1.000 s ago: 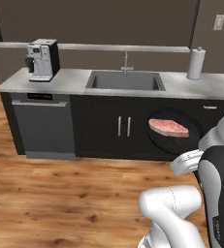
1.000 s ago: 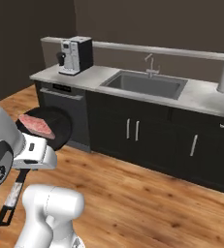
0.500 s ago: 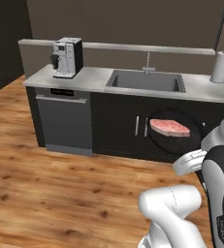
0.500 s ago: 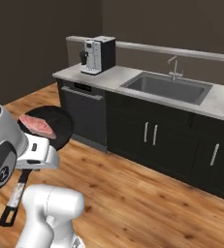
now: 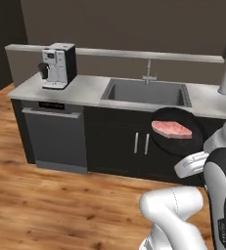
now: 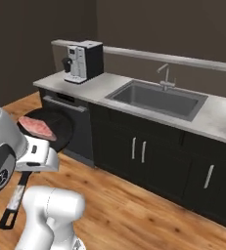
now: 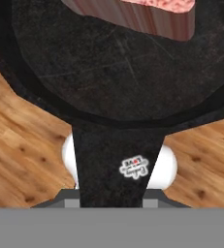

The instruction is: Pick up the pan with the steak in it and place it on the dining table. Then place the steak on the plate.

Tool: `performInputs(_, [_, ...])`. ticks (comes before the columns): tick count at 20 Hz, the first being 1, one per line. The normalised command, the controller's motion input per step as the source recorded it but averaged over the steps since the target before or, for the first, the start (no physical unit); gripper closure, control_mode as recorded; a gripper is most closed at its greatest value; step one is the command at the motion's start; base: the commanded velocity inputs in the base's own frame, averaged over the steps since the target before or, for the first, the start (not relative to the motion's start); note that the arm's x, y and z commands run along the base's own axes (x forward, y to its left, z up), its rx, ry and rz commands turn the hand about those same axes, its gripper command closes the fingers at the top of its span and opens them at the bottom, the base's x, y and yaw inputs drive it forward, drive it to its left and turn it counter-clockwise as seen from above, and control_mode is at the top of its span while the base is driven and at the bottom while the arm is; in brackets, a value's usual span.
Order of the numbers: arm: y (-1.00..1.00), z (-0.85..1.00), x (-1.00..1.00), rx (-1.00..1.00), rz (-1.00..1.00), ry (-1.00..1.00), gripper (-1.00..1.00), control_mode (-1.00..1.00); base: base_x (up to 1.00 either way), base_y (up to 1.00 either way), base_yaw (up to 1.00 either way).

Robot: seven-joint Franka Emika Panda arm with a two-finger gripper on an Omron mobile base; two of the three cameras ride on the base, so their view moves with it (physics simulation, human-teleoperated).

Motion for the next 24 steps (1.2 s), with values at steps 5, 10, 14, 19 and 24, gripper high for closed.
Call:
performInputs(5, [0.00,0.00,0.00,0.00,0.00,0.00,1.00,1.00,0.89,-0.16,0.00])
performInputs(10, [0.00,0.00,0.00,0.00,0.00,0.00,1.00,1.00,0.57,0.41,-0.04])
performInputs(14, [0.00,0.00,0.00,0.00,0.00,0.00,1.00,1.00,0.45,0.77,-0.08])
performInputs(19, [0.00,0.00,0.00,0.00,0.00,0.00,1.00,1.00,0.46,0.88,-0.08])
performInputs(24, [0.00,0.00,0.00,0.00,0.00,0.00,1.00,1.00,0.44,0.96,-0.07])
